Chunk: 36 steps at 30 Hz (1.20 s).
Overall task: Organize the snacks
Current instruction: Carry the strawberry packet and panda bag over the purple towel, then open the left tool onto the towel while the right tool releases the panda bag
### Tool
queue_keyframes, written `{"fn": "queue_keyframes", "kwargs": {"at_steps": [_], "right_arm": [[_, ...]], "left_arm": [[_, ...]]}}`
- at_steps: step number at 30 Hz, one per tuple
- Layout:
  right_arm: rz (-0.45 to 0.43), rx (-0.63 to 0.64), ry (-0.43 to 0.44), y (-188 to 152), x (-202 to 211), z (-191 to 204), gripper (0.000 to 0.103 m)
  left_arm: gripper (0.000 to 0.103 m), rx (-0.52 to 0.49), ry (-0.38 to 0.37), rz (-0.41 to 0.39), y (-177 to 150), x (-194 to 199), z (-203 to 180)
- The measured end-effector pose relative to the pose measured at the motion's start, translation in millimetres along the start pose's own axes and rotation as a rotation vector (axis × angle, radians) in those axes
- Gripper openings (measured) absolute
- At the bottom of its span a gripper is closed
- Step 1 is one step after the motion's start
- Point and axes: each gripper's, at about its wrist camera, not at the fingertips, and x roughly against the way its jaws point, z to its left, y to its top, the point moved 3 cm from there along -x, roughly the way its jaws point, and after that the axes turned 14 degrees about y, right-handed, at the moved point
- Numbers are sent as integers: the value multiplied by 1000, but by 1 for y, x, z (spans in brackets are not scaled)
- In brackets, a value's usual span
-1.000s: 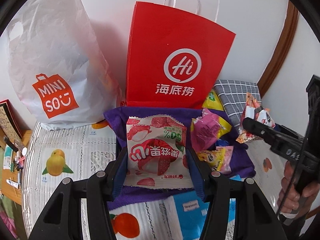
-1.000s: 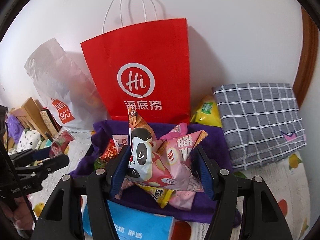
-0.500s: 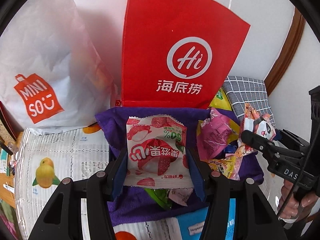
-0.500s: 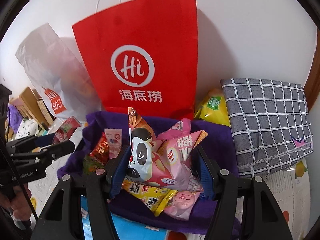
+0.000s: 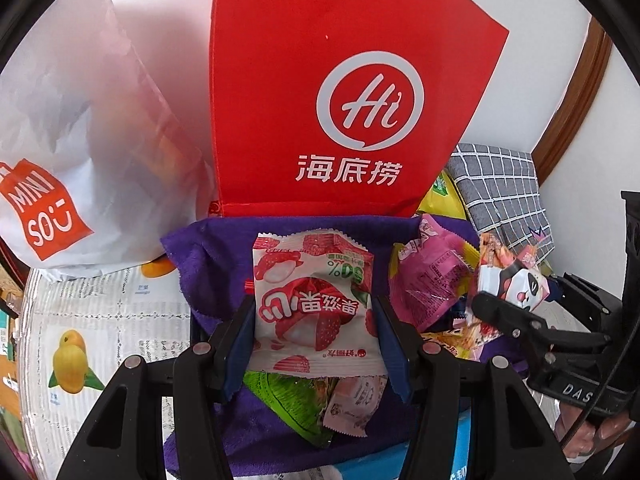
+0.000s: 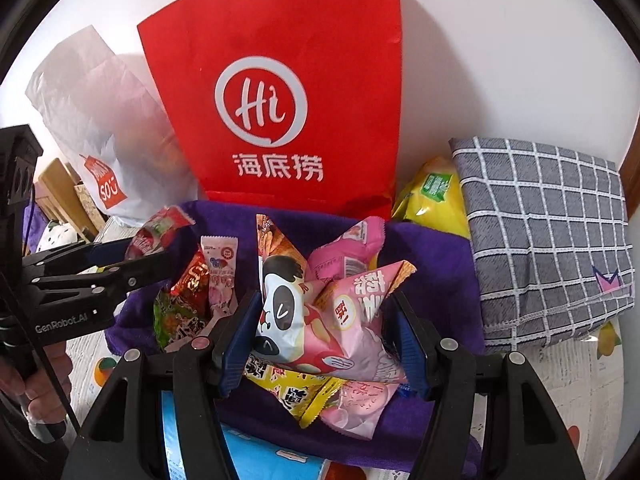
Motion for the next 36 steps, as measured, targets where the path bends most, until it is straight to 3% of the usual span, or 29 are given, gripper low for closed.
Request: {"fn": "queue_keyframes", "kwargs": {"at_steps": [16,36], "right_arm": [[62,-32,-10,-8,-27,-12,63],[52,-32,-26,-8,-32,-20,63]], "left_arm": [[55,-24,-17,50,-9,-20,-9],[55,-42,-19,108,-17,-49,-20]]}}
